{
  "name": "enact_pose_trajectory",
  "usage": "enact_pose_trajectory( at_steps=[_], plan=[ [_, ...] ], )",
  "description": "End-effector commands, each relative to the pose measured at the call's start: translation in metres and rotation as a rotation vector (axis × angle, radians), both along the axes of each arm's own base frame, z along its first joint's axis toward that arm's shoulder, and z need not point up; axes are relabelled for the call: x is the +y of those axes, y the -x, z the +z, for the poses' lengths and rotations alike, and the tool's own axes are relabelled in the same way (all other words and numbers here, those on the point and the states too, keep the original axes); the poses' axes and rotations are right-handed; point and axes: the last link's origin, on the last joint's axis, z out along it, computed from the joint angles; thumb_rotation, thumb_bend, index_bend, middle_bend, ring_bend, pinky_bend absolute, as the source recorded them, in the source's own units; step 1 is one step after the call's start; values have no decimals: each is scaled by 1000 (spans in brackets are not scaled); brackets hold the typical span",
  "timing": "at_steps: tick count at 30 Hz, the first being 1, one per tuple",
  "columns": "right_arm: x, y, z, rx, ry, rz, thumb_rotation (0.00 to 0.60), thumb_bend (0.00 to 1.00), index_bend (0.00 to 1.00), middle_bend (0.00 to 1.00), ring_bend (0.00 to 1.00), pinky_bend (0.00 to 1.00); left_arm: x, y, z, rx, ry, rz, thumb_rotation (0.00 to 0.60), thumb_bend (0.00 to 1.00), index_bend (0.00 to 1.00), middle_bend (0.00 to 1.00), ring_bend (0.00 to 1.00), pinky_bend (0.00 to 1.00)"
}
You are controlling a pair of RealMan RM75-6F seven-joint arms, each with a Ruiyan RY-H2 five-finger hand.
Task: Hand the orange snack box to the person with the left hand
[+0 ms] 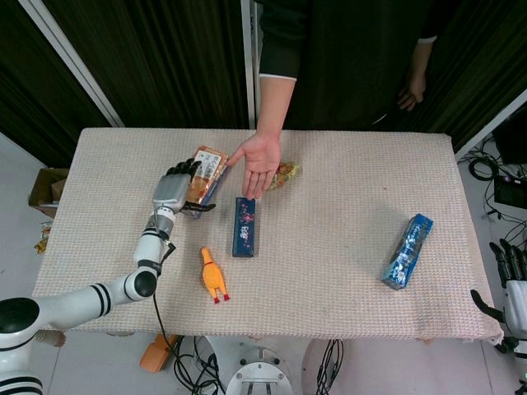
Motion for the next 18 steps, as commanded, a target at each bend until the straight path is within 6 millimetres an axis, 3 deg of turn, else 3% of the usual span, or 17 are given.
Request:
enact_pose_trajectory(
  at_steps=[1,15,18],
  plan=[
    [0,1,-1,0,-3,-4,600,147,0,0,0,0,8,-8,-9,44,15,52,338,0,0,0,0,108],
    [-3,1,-1,7,-10,-4,600,147,0,0,0,0,16,6,-13,195,-12,126,337,0,0,0,0,107],
    [-3,1,-2,9,-12,-5,600,146,0,0,0,0,16,12,-14,220,-8,141,335,0,0,51,13,109]
  ],
)
